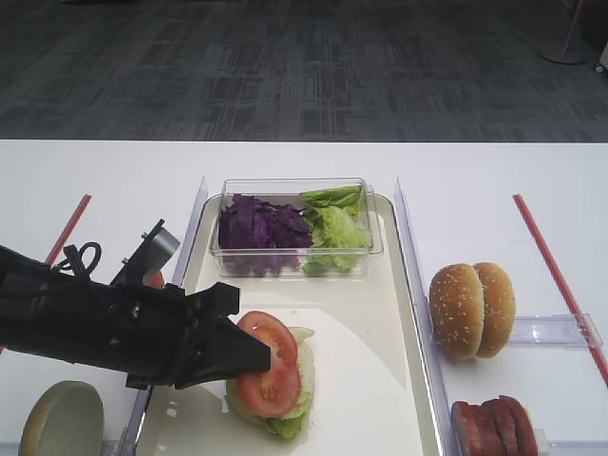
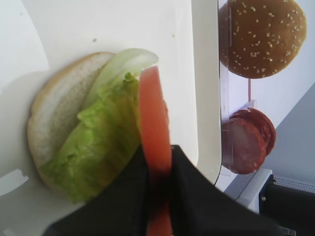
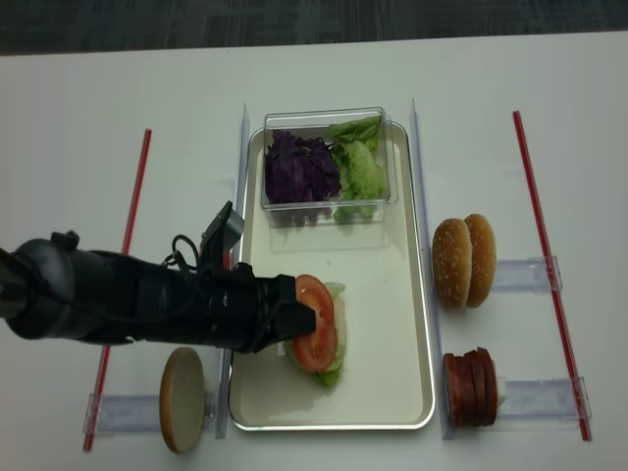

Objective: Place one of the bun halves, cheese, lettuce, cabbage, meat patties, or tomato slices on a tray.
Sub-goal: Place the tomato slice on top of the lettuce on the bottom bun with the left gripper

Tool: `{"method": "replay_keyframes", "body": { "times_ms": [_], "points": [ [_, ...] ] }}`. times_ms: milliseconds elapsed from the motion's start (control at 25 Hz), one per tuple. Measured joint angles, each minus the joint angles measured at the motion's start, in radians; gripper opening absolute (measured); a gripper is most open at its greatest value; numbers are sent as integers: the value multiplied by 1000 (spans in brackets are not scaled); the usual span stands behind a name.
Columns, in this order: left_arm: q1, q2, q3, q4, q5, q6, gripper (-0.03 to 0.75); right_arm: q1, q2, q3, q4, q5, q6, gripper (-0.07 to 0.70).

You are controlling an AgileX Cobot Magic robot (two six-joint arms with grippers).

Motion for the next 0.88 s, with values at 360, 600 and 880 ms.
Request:
{"method": "replay_keyframes", "body": {
  "times_ms": [360,600,880],
  "points": [
    [0,0,0,0,4,23,334,0,0,0,0,0,0,537],
    [0,0,0,0,20,25,407,0,0,0,0,0,0,526],
    [0,1,-34,0,70,26,414,0,0,0,0,0,0,526]
  ]
}}
